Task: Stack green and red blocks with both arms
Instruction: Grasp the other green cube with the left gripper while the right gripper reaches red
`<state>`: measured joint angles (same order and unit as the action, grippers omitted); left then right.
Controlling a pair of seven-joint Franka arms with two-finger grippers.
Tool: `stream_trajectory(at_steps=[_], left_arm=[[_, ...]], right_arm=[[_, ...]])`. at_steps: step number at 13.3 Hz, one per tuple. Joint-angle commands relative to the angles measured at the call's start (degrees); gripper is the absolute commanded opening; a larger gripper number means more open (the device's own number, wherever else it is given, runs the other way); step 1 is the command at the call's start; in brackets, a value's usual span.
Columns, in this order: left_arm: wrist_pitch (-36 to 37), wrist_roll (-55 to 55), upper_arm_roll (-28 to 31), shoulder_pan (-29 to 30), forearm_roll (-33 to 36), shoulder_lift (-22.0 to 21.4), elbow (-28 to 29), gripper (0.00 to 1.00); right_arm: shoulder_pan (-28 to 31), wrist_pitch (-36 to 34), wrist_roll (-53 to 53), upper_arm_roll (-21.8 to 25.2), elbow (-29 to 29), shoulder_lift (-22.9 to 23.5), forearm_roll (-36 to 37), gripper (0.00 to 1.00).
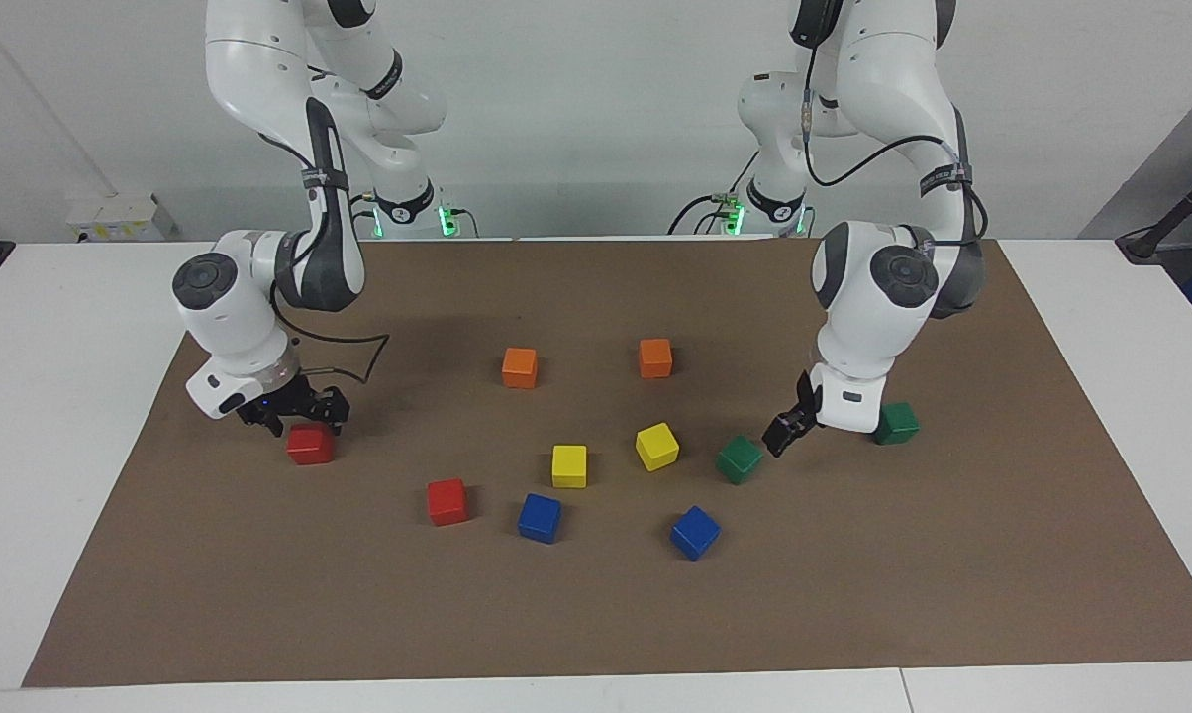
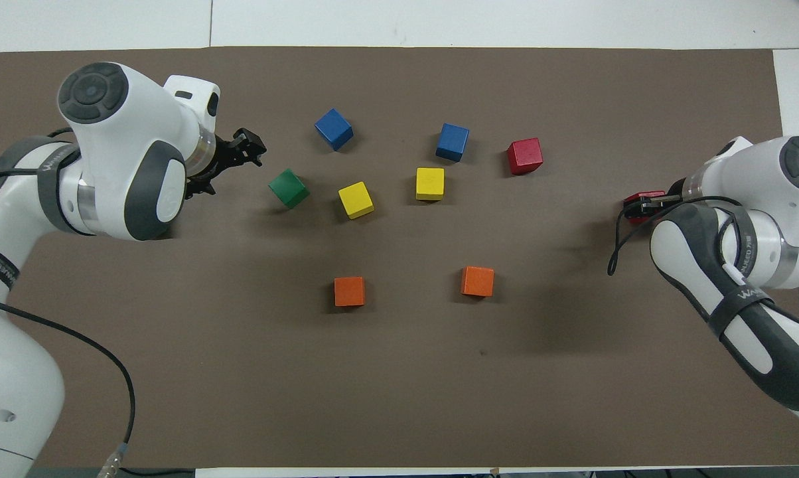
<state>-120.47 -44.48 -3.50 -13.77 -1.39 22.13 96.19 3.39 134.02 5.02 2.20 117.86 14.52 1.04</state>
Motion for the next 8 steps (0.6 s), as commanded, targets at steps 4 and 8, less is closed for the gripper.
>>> stream_trajectory(at_steps=[4, 8], left_arm=[[-1.3, -7.0, 1.0, -3.9, 0.9, 5.0, -3.9, 1.00], [-6.5, -7.7, 1.0, -5.3, 1.9, 4.9, 0.3, 1.00]], right_arm=[[-3.5, -14.5, -4.7, -1.7, -11.8, -0.8, -3.7, 1.00], [-8.8, -22.0, -7.2, -1.7, -25.2, 4.5, -2.5, 1.00]])
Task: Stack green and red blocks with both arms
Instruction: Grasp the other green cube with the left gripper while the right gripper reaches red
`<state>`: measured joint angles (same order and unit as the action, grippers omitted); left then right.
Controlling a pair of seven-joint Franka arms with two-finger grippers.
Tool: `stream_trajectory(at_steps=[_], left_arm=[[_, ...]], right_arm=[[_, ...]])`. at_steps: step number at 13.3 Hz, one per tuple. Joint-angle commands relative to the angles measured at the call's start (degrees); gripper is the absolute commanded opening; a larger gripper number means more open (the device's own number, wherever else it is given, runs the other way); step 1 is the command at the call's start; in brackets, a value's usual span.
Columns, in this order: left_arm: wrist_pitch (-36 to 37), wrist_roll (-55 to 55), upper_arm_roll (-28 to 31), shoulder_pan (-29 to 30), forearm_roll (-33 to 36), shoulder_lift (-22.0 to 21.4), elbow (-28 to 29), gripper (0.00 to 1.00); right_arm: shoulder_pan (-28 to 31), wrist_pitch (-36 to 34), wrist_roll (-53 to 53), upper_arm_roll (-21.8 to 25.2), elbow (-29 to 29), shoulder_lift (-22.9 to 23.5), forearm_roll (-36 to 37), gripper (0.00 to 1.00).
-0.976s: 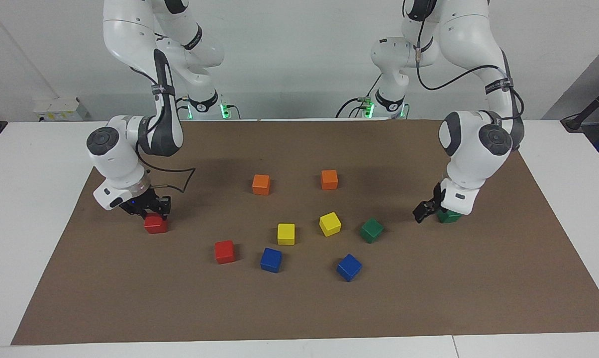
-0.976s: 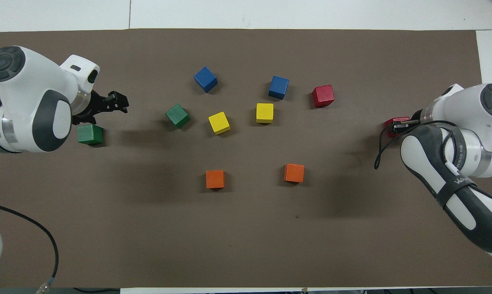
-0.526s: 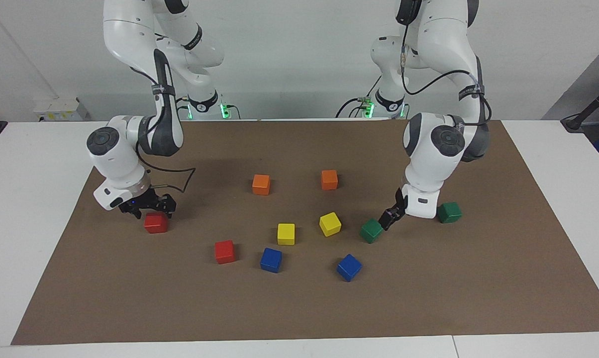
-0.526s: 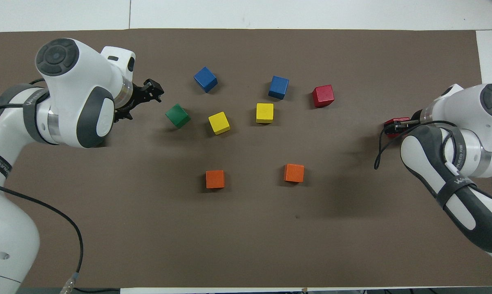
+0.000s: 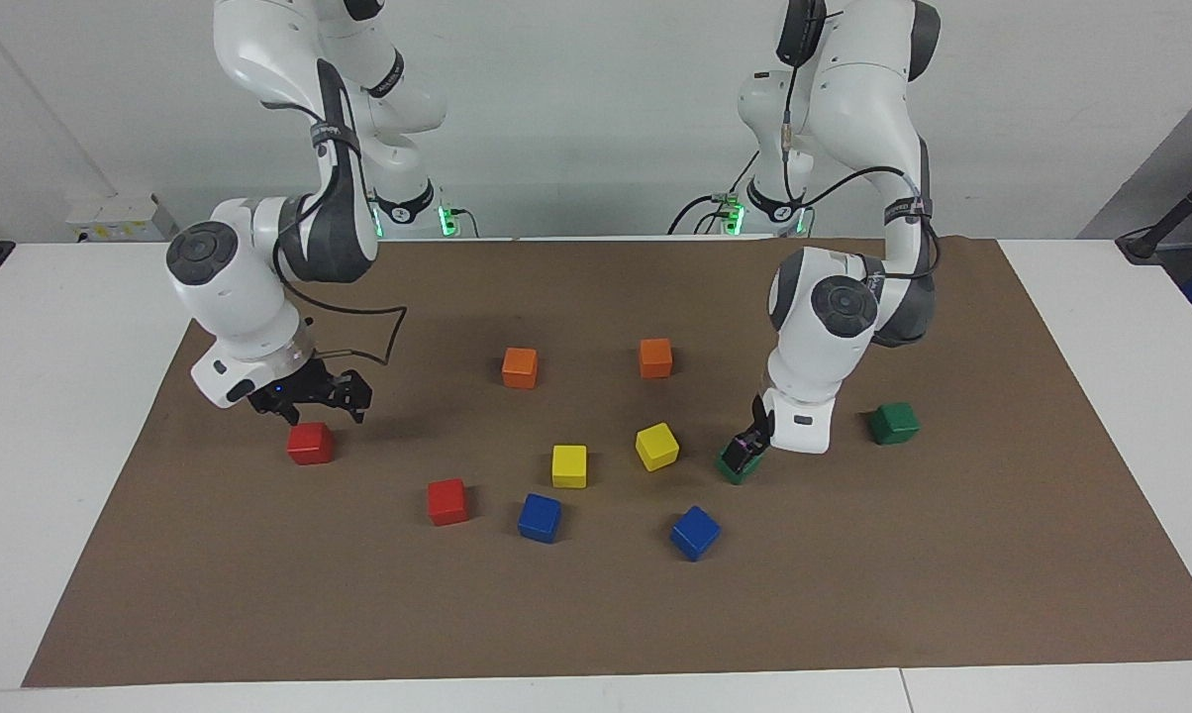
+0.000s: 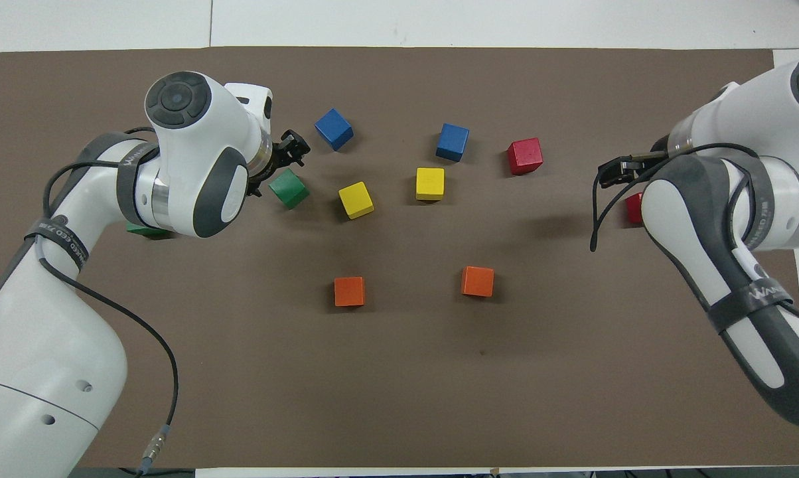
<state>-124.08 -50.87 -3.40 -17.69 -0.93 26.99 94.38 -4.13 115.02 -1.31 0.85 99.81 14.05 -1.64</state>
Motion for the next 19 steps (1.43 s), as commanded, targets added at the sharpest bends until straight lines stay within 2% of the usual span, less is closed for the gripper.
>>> stream_trajectory(at_steps=[1, 3, 9, 10, 11, 12, 13, 16, 17, 19], left_arm=[[-4.3, -1.3, 0.9, -1.5, 2.8, 0.3, 2.8, 1.00], [-6.8, -1.4, 0.9, -2.6, 3.0, 0.0, 5.7, 1.00], [-8.2, -1.3, 0.9, -2.5, 3.0, -0.2, 7.5, 1.00], [-8.0, -1.3, 0.9, -2.5, 3.0, -0.2, 7.4, 0.93], [-7.7, -1.3, 0.9, -2.4, 3.0, -0.2, 7.3, 0.69], [-7.4, -1.4, 0.9, -2.1, 2.9, -0.2, 7.1, 0.25], [-6.4, -1.4, 0.9, -1.9, 2.7, -0.3, 6.7, 0.00], [6.7, -0.5, 1.0, -1.3, 3.3, -0.4, -0.2, 0.00], [8.0, 2.4, 0.9, 0.0, 3.6, -2.7, 1.2, 0.00], [8.5, 12.1, 0.7, 5.1, 3.0, -9.9, 8.0, 0.00]], right_arm=[[-2.5, -4.9, -1.8, -0.2, -10.6, 7.3, 0.6, 1.00], [-4.6, -5.5, -4.4, -0.3, -15.2, 10.8, 1.6, 1.00], [-7.0, -3.3, -4.4, -0.4, -25.0, 19.9, 2.2, 1.00], [-7.0, -2.8, -4.4, -0.4, -25.7, 20.8, 2.1, 1.00], [-7.9, -1.4, -4.5, -0.4, -25.7, 21.4, 2.1, 1.00], [-8.2, -0.9, -4.6, -0.4, -25.8, 22.1, 2.1, 1.00], [-8.2, 0.3, -4.6, -0.4, -25.7, 22.6, 2.0, 1.00], [-8.4, 4.6, -5.9, -0.4, -25.0, 23.8, 1.7, 1.00], [-8.5, 5.8, -6.0, -0.4, -23.4, 23.7, 1.7, 1.00], [-8.5, 7.5, -6.0, -0.4, -21.0, 23.6, 1.9, 1.00]])
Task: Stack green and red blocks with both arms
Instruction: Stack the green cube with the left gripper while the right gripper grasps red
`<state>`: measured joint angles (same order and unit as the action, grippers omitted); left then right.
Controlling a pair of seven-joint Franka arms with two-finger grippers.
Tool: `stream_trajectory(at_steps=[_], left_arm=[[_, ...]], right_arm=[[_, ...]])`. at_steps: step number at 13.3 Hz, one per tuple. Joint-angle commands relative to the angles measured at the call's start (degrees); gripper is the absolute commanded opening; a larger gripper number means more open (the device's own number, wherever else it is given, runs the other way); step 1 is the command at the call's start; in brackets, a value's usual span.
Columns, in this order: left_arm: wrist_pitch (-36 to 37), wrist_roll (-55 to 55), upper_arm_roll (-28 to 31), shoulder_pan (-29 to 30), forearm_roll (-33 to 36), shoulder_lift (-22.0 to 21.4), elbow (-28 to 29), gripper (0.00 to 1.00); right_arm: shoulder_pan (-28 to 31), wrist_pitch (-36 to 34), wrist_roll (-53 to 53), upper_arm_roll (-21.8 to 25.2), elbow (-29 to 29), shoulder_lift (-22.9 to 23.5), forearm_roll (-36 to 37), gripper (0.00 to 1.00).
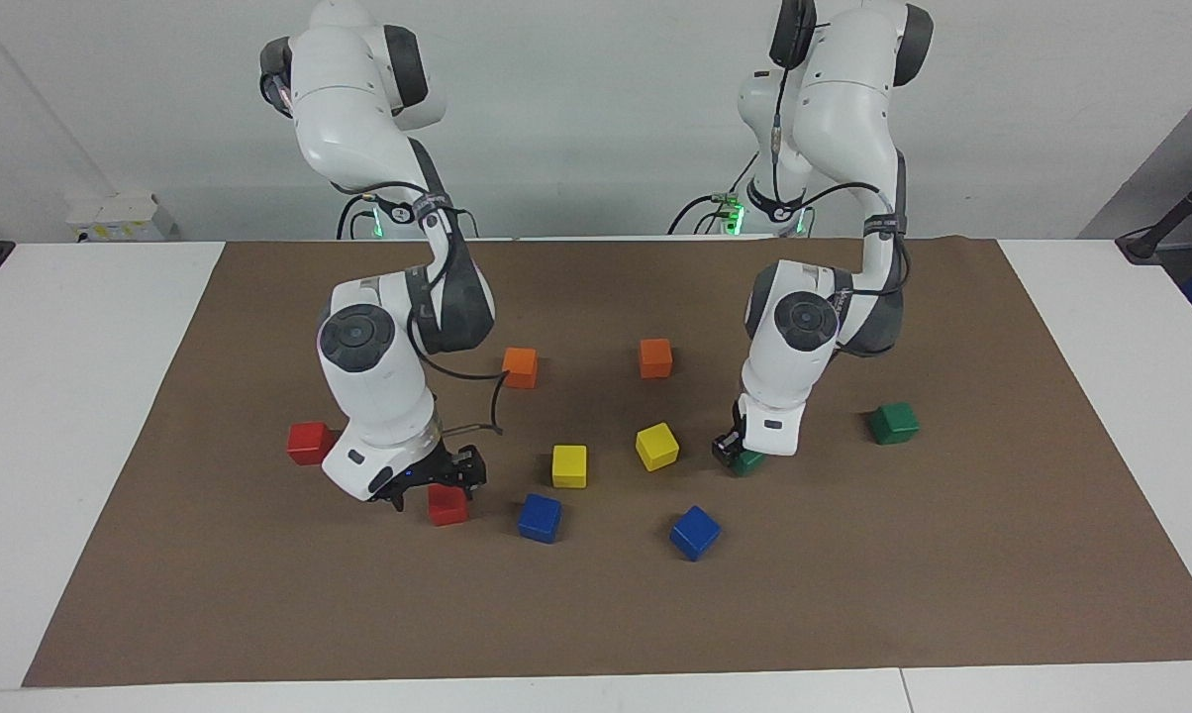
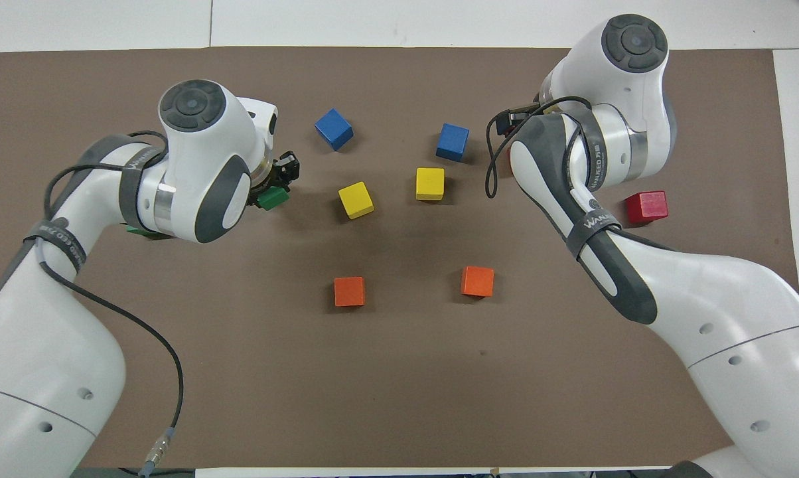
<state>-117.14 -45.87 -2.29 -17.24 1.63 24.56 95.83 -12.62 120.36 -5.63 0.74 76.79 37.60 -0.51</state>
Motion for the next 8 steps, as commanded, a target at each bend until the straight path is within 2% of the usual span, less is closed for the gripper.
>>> stream_trajectory(at_steps=[1, 2, 5, 8], left_arm=[[2.0, 11.5, -0.5, 7.4, 0.3, -10.3, 9.2, 0.00], [3.1, 16.8, -0.5, 9.6, 0.0, -11.9, 10.3, 0.00], [6.4, 34.3, -0.3, 15.7, -0.1, -12.2, 9.5, 0.00], [6.0, 44.6, -0.3, 19.4, -0.1, -12.3, 10.0, 0.00]], right_arm=[[0.0, 3.3, -1.6, -0.3, 3.7, -0.5, 0.9, 1.00], [0.1, 4.3, -1.5, -0.3, 5.1, -0.9, 0.9, 1.00], [0.0, 5.4, -1.5, -0.3, 7.7, -1.6, 0.8, 1.00], [0.0, 5.4, -1.5, -0.3, 10.7, -2.9, 0.8, 1.00]])
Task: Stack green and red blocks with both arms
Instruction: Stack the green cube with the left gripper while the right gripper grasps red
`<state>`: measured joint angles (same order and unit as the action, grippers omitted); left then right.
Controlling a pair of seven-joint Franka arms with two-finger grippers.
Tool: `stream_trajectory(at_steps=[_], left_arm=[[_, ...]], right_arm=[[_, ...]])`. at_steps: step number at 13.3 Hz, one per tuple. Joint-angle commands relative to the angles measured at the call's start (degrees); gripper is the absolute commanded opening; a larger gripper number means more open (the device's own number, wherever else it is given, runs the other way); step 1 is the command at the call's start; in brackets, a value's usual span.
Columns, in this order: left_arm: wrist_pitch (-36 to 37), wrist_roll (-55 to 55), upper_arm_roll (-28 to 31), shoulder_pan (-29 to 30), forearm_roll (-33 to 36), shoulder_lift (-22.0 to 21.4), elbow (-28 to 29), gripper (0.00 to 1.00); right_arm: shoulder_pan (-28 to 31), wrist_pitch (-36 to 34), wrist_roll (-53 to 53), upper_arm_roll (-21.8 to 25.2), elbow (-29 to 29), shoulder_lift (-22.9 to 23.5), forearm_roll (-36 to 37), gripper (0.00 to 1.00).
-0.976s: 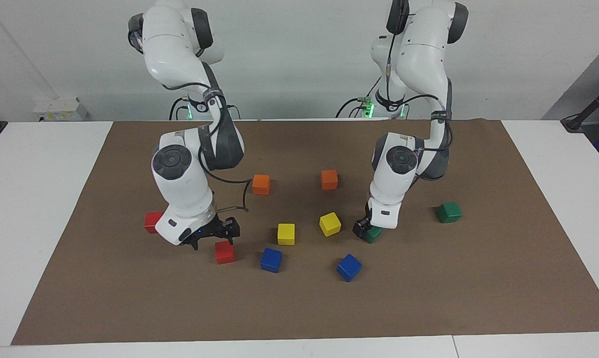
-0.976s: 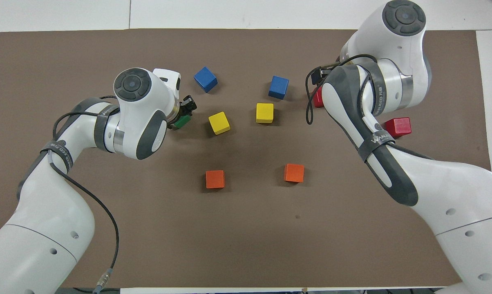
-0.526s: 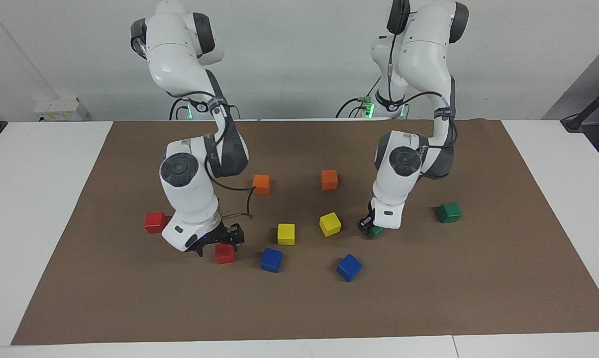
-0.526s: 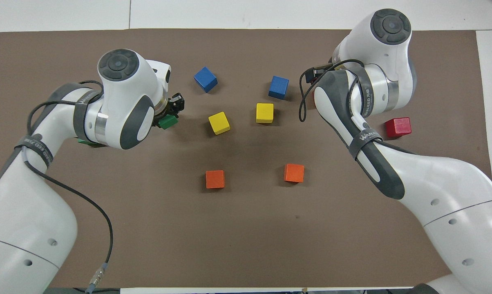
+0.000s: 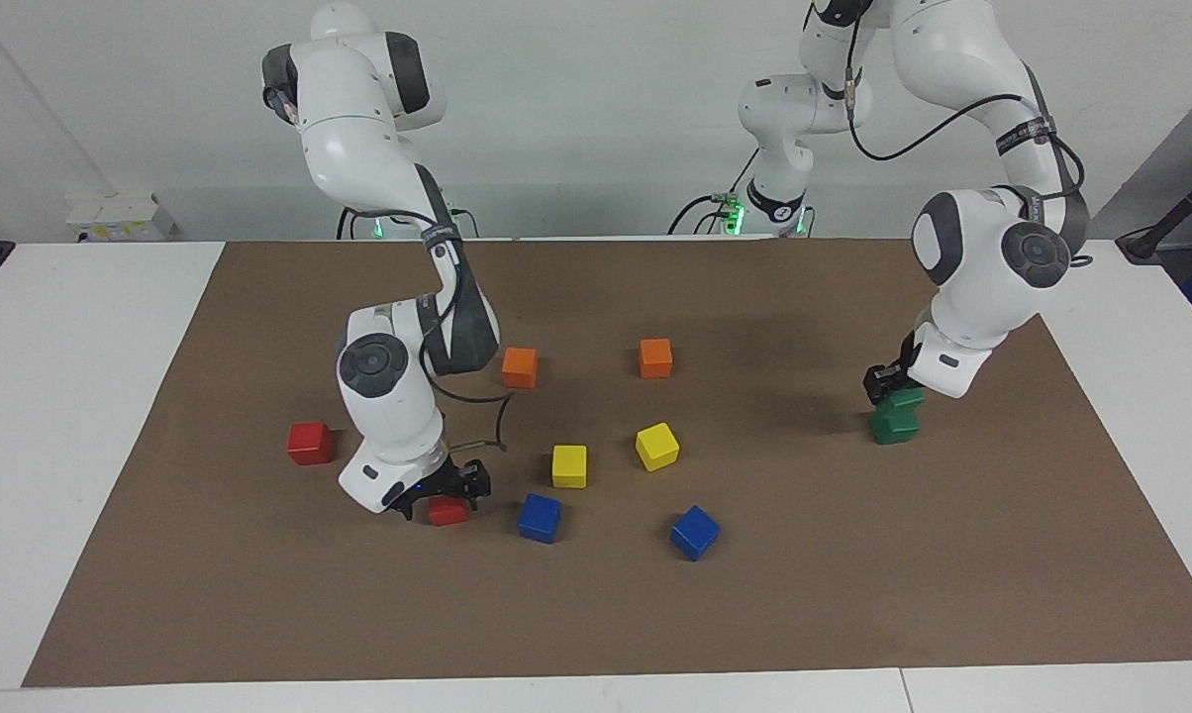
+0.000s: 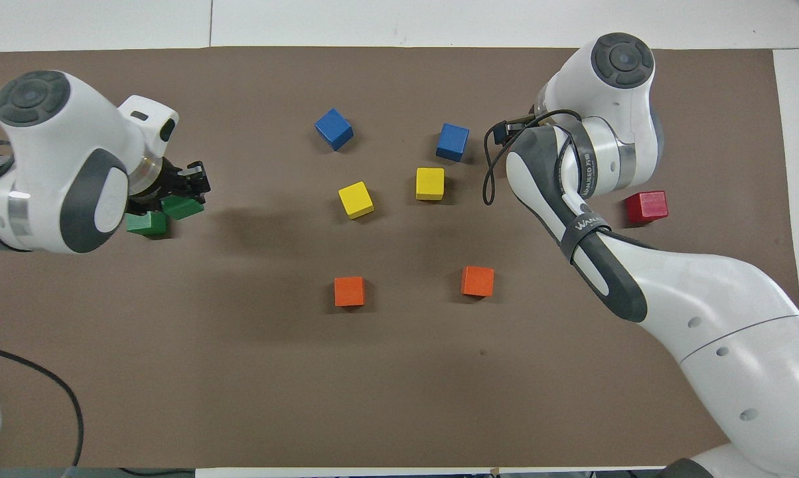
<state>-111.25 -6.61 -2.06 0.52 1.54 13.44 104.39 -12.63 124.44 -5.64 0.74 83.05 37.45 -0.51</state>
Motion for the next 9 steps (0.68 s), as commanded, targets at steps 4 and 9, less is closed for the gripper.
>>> stream_trajectory(at_steps=[4, 9], left_arm=[[-3.6, 8.7, -0.6, 3.0, 0.0, -0.7, 3.4, 0.00], [-6.4, 8.5, -0.5, 4.0, -0.1, 0.8, 4.0, 0.00]], right_arm=[[0.1, 1.2, -1.7, -0.4, 5.5, -3.4, 0.7, 0.04], [2.1, -8.9, -1.7, 0.0, 2.5, -7.6, 0.7, 0.00]])
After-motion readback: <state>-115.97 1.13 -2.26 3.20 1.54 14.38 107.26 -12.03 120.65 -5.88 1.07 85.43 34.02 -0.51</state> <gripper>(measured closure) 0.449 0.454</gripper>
